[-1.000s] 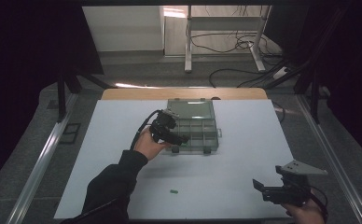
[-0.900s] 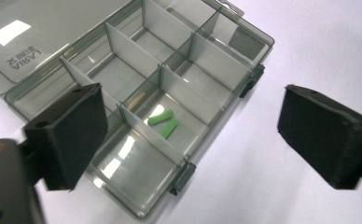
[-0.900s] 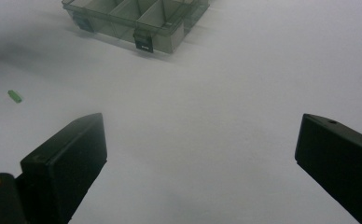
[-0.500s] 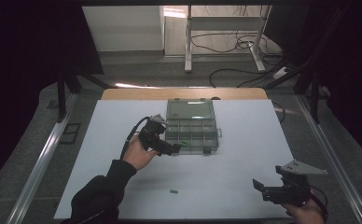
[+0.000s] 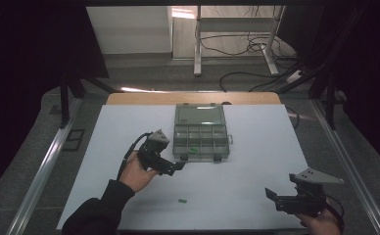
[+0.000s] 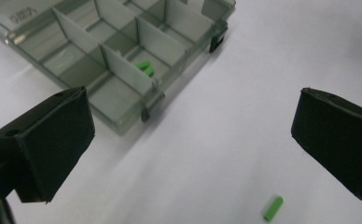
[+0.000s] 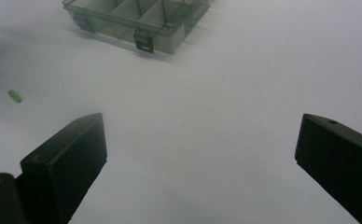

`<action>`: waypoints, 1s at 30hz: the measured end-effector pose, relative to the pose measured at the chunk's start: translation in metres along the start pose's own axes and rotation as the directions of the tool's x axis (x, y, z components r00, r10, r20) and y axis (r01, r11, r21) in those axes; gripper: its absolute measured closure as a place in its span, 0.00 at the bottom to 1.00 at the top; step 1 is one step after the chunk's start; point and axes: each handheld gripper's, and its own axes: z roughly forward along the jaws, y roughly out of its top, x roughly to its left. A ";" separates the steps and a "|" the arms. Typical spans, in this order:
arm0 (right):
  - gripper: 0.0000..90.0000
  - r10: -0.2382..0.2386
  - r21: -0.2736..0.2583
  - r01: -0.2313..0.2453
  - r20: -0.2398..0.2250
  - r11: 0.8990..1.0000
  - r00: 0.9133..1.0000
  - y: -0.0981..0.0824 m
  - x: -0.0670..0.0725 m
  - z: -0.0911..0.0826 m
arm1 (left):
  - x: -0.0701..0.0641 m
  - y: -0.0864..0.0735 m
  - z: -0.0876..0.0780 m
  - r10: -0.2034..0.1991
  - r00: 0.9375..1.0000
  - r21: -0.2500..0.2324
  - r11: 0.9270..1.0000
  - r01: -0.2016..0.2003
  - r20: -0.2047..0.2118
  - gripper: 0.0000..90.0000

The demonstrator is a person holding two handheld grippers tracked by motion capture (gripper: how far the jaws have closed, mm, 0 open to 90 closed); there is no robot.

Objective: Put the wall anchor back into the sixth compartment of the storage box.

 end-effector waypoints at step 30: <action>0.02 -0.009 0.000 0.009 0.000 1.000 1.000 0.000 0.001 0.000 | -0.046 -0.053 0.010 0.110 0.991 0.107 0.987 -0.119 0.081 0.28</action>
